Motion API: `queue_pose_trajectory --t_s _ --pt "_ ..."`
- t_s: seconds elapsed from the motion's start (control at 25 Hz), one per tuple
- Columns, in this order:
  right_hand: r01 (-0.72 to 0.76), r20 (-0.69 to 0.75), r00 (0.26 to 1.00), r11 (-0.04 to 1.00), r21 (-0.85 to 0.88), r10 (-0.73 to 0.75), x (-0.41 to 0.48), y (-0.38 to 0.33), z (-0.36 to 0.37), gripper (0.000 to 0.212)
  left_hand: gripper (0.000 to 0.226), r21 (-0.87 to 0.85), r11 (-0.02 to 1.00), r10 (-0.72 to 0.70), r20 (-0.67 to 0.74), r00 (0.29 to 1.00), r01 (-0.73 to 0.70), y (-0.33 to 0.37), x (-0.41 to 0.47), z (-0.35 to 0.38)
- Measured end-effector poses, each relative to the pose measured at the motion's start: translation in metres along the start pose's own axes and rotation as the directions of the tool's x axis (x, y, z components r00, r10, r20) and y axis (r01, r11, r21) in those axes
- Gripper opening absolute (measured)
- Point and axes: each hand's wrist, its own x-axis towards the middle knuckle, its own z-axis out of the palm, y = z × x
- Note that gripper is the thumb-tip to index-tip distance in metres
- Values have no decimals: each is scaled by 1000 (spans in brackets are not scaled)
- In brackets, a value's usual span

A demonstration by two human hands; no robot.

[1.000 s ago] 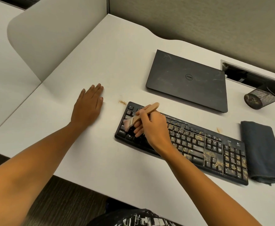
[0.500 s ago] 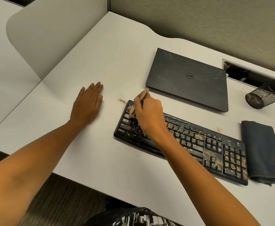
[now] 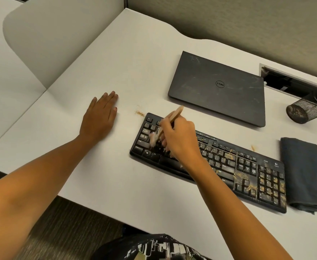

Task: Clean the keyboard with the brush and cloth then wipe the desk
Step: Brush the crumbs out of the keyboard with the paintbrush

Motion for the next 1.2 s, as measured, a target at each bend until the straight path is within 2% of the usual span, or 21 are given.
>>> queue_pose_trajectory --t_s 0.08,0.12,0.24,0.28,0.32,0.4,0.48,0.52,0.64,0.68,0.72,0.84,0.88,0.92,1.08,1.12,1.2 --pt "23 -88 996 1000 6 -22 6 -3 -2 25 56 5 1000 6 -4 1000 -6 1 0 0" --pt "25 -56 998 1000 -10 -25 6 -3 -2 27 56 4 1000 5 -4 1000 -5 1 0 0" --pt "21 205 979 989 -144 9 -5 -3 -1 31 55 1 1000 1 -2 1000 -1 0 0 -1" --pt "7 240 970 988 -156 31 -8 -4 -4 30 55 2 1000 2 -5 1000 -2 0 0 -1" --pt "-18 218 975 991 -130 46 -6 -4 -8 29 55 3 1000 2 -9 1000 -2 1 0 -1" --pt "-43 43 998 996 -74 47 3 -3 -15 23 54 -1 1000 -1 -10 1000 1 1 0 -1" --pt "-29 -72 997 994 -103 22 7 -1 -17 22 55 -2 1000 -4 -2 1000 4 1 0 -1" --pt "-16 -34 999 994 -106 13 5 0 -16 23 55 -1 1000 -3 0 1000 3 1 0 -2" --pt "43 256 967 973 -229 17 -14 1 -16 28 54 6 1000 4 -7 1000 -3 2 0 -1" --pt "30 297 954 974 -226 39 -15 0 -19 29 54 10 1000 6 -11 1000 -6 1 0 -1" --pt "8 285 957 981 -191 48 -13 0 -21 29 54 13 1000 7 -15 1000 -7 1 0 -1" --pt "6 30 1000 996 -92 -3 6 4 -18 23 53 13 1000 3 -14 1000 -3 1 -1 0" --pt "20 -16 1000 996 -90 -22 9 3 -15 23 53 11 1000 2 -12 1000 -2 1 -1 -1" --pt "34 1 999 995 -99 -34 9 3 -12 24 53 9 1000 2 -14 1000 -2 1 -1 -1" --pt "117 348 936 975 -189 -45 -14 3 -17 34 53 4 1000 2 -15 1000 -2 2 -1 -1" --pt "88 349 937 981 -174 -23 -15 5 -22 33 53 4 1000 2 -19 1000 -2 2 0 -1" --pt "-15 183 983 997 -80 29 -6 12 -30 30 53 7 1000 3 -16 1000 -3 1 0 -1"
